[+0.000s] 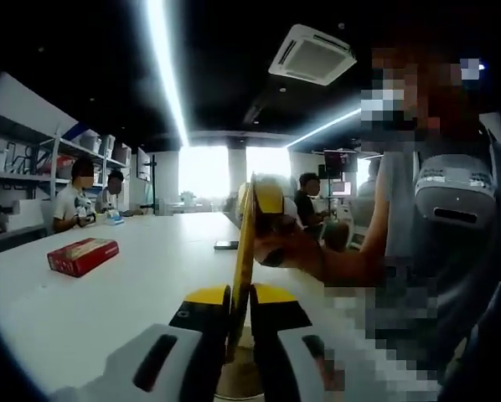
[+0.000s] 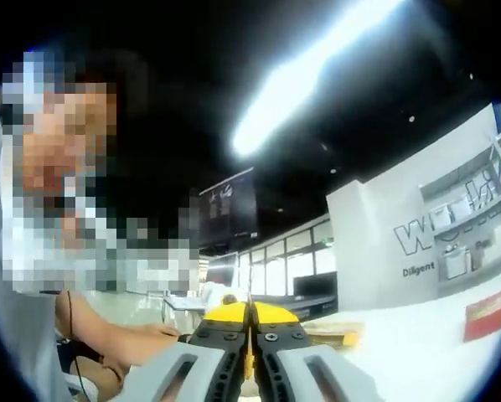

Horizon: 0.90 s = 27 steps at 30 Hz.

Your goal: Tear open the coffee pouch, take out the coffee, and pour the coffee from the pouch into the cup

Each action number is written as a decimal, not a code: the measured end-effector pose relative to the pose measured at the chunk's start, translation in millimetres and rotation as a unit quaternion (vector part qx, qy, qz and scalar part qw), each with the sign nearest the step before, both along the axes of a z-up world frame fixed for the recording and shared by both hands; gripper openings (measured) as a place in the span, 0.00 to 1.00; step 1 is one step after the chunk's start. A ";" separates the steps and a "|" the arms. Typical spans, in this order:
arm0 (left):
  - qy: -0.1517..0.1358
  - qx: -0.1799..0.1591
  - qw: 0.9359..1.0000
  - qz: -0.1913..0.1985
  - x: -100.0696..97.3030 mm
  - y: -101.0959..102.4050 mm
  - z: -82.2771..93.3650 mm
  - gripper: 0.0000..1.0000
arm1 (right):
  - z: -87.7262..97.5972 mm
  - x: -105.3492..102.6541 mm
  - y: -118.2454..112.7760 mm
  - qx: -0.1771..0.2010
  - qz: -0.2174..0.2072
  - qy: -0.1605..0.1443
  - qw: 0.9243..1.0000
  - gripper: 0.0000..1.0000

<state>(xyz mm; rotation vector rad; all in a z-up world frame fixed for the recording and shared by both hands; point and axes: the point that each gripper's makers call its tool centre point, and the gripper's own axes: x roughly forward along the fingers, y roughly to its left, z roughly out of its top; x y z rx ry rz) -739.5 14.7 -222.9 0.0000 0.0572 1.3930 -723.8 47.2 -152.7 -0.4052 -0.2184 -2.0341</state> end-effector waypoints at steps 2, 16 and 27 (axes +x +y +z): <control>0.004 0.000 1.000 -0.001 2.0 0.6 0.6 0.08 | -1.9 -0.1 -2.2 -0.001 0.002 -0.003 1.000 0.02; 0.002 0.007 1.000 0.008 2.2 -0.2 5.4 0.10 | -0.4 1.5 -8.1 -0.006 0.006 -0.001 1.000 0.02; -0.012 -0.002 1.000 -0.015 11.8 -0.7 3.4 0.03 | -5.7 0.6 -9.7 -0.007 0.010 -0.007 1.000 0.02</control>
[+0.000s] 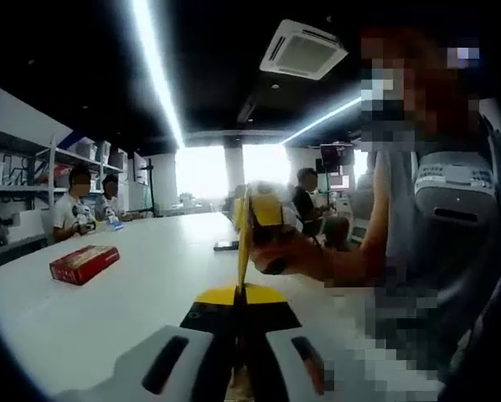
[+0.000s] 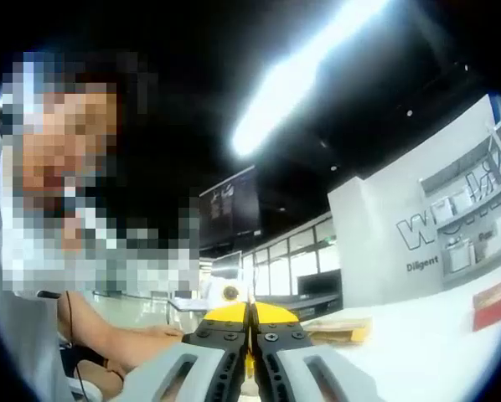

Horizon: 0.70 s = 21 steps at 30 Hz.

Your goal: Tear open the coffee pouch, take out the coffee, and pour the coffee from the pouch into the cup

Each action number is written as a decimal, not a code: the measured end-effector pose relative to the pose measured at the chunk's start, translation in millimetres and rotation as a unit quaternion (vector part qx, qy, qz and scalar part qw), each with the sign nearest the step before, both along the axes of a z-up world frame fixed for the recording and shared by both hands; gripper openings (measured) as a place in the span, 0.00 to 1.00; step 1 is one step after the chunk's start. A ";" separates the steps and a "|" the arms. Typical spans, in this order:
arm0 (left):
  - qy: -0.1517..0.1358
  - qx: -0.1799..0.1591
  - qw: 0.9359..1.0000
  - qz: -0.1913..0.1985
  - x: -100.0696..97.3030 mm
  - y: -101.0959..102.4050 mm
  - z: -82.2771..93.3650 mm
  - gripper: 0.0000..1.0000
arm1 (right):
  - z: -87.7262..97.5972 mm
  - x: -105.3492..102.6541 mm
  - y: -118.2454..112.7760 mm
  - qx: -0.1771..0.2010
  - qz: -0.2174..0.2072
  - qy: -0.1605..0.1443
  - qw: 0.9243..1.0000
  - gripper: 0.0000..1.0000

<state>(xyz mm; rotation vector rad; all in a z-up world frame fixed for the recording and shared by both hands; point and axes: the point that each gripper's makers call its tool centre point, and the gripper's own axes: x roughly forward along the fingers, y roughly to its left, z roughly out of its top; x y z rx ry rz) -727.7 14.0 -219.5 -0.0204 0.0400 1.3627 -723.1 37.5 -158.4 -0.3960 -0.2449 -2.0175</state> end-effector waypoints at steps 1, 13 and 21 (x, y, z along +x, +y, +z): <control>0.015 0.005 1.000 0.012 -5.4 1.1 0.8 0.04 | 0.6 -0.1 0.0 0.000 0.000 0.000 1.000 0.02; 0.039 0.005 0.999 0.014 -6.6 3.1 1.2 0.02 | -2.7 -3.0 -6.0 0.007 0.006 -0.002 1.000 0.02; 0.031 0.016 0.999 0.019 -7.8 2.7 5.3 0.05 | 2.4 -0.2 -9.2 0.010 0.010 0.003 1.000 0.02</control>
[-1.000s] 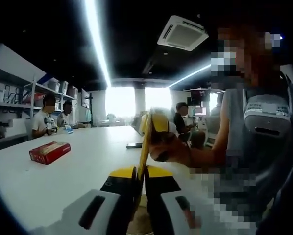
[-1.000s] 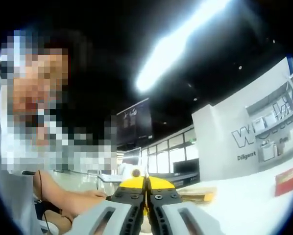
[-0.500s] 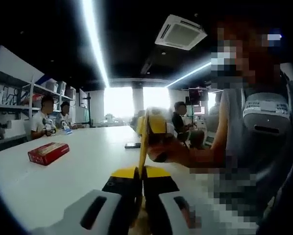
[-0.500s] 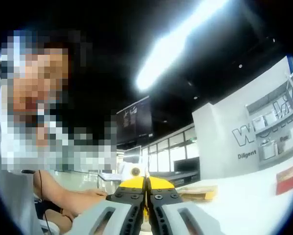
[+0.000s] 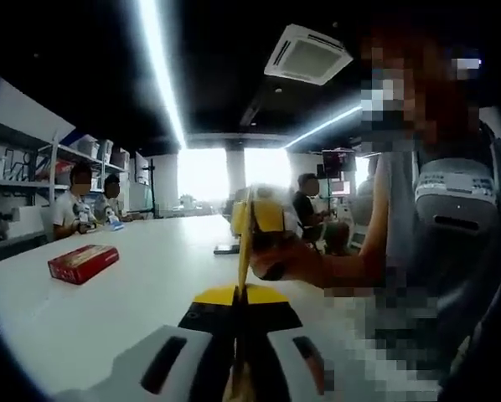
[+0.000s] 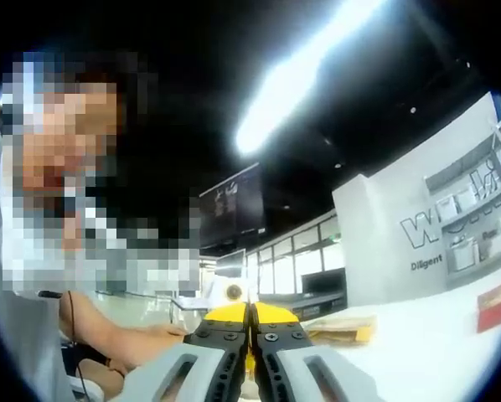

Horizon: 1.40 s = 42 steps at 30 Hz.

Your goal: Tear open the coffee pouch, take out the coffee, and pour the coffee from the pouch into the cup

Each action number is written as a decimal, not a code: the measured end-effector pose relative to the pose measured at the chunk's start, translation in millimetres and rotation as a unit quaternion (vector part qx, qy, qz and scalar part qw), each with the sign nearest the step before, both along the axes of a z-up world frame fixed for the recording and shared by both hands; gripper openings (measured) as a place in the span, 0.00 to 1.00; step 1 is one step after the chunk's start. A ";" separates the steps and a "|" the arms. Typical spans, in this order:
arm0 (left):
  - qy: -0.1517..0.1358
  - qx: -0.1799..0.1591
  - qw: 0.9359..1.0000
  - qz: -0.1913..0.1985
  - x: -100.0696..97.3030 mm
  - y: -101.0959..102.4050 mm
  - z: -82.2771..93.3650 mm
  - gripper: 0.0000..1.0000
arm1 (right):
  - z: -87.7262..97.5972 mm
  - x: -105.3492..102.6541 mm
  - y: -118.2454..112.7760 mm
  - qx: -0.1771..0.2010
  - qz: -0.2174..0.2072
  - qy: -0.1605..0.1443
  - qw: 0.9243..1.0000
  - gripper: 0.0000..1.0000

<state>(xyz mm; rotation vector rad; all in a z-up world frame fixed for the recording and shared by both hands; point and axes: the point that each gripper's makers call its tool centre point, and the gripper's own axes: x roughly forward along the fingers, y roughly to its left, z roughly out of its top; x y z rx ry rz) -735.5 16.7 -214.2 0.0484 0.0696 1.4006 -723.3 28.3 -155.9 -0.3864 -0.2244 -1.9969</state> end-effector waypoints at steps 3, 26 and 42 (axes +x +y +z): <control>0.001 0.001 1.000 0.000 0.8 1.1 0.9 0.05 | -0.6 0.3 0.4 0.002 -0.001 0.000 1.000 0.02; 0.003 0.007 1.000 -0.009 8.1 6.2 2.6 0.03 | -14.2 -3.4 -7.4 0.017 0.001 -0.009 1.000 0.02; 0.001 0.029 1.000 0.000 6.4 11.4 11.8 0.06 | -9.9 -2.1 -2.6 0.006 0.006 -0.007 1.000 0.02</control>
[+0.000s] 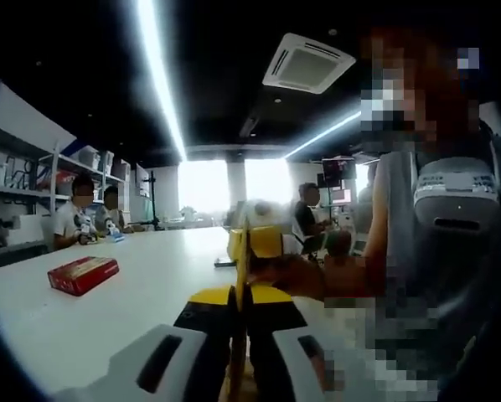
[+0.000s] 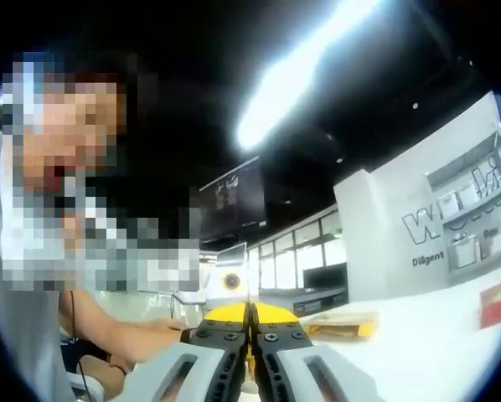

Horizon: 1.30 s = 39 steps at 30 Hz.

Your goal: Tear open the coffee pouch, take out the coffee, and pour the coffee from the pouch into the cup

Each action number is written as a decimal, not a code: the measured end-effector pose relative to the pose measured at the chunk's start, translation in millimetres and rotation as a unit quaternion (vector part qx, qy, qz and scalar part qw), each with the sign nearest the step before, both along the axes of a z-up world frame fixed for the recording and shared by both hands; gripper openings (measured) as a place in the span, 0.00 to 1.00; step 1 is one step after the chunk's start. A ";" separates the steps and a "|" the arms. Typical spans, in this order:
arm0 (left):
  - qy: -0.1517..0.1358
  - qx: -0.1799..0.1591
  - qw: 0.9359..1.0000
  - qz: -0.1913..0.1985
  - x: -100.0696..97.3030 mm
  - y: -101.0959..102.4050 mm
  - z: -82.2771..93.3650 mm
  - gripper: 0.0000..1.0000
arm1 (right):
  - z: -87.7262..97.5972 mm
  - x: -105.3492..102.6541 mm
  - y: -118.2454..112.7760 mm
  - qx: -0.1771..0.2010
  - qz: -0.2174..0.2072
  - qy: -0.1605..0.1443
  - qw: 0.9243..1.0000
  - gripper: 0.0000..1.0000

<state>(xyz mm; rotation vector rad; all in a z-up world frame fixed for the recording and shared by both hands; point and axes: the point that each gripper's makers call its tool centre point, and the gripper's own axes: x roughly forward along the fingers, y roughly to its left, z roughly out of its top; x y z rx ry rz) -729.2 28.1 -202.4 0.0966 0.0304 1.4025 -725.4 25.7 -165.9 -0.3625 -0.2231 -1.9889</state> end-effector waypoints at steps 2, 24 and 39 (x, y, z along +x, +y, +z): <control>0.009 0.001 1.000 0.003 0.8 0.8 0.9 0.03 | 0.2 0.8 1.5 -0.006 0.001 0.000 1.000 0.02; 0.034 0.011 0.999 0.003 8.1 2.3 6.2 0.05 | -2.3 2.6 -1.6 0.006 -0.002 0.005 1.000 0.02; 0.011 -0.024 1.000 0.003 3.2 3.9 -6.3 0.18 | 19.3 7.5 26.6 -0.017 -0.021 0.024 0.999 0.02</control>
